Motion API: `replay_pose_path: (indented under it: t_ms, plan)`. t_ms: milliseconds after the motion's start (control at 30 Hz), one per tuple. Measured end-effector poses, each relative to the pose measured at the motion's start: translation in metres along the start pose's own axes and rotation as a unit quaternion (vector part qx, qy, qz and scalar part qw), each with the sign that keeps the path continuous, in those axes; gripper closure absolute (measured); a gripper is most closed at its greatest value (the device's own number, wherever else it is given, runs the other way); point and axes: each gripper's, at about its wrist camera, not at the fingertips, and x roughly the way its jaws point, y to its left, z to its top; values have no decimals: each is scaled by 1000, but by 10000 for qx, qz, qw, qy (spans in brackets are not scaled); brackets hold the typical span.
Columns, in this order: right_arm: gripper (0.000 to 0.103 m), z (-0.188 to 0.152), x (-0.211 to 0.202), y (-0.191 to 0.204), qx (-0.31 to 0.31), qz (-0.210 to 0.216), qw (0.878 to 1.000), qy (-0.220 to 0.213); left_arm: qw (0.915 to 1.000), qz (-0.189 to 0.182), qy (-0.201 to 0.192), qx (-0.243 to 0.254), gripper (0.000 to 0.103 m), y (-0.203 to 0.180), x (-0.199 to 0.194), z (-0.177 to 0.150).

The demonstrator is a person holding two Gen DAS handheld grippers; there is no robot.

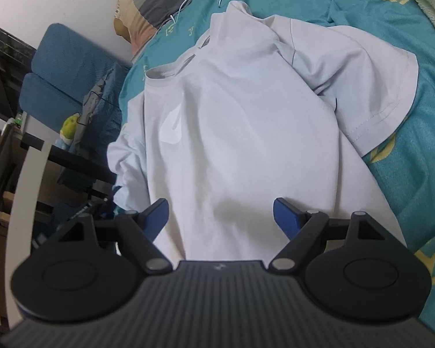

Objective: Fold clothes

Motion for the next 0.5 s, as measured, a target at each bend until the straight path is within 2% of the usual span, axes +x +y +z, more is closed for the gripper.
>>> replay_pose_path:
  t_ms: [133, 267, 400, 500]
  plan:
    - [22, 1, -5, 0, 47, 27, 10000, -70, 9992, 124, -308, 233, 100, -8, -21, 19]
    - [22, 4, -9, 4, -56, 2, 9998, -199, 9947, 455, -759, 527, 100, -16, -40, 63]
    - [22, 6, -6, 3, -25, 6, 9998, -205, 9834, 1187, -930, 1007, 100, -19, -25, 121]
    - [22, 9, -2, 2, -23, 15, 9998, -200, 9771, 1672, -802, 1043, 100, -14, -3, 149]
